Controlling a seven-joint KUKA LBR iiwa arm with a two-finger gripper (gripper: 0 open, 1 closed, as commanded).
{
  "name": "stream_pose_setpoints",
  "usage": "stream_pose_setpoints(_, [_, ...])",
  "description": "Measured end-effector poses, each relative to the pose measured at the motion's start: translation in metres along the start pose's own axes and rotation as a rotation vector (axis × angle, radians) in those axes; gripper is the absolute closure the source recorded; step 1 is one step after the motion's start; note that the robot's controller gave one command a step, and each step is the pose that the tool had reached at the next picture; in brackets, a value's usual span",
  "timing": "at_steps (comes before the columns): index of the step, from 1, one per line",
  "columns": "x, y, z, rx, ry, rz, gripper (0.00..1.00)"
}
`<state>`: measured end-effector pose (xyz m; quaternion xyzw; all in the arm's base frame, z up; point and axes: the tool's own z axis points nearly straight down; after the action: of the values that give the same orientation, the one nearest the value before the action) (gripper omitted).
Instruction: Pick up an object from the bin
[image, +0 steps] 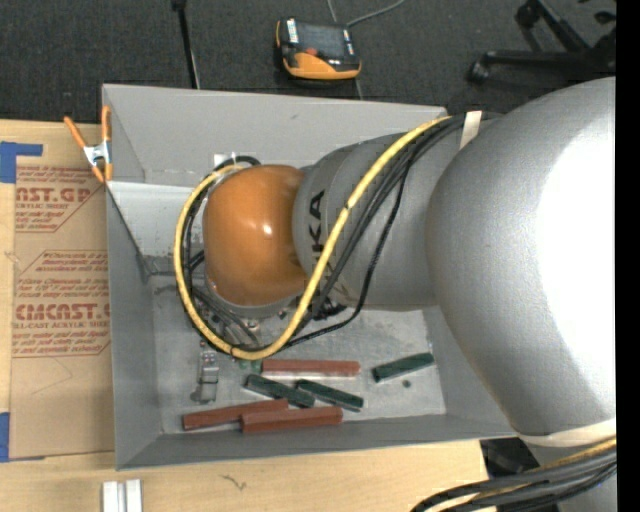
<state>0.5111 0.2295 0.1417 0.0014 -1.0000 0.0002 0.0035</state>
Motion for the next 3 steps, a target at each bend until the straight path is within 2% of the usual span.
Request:
stream_pose_setpoints(1, [-0.002,-0.001,-0.004,-0.002,-0.007,0.003,0.0])
stream_pose_setpoints(2, [-0.006,-0.061,0.043,-0.001,-0.009,-0.128,0.0])
stream_pose_setpoints(3, [0.014,-0.084,0.043,0.001,-0.004,-0.271,0.0])
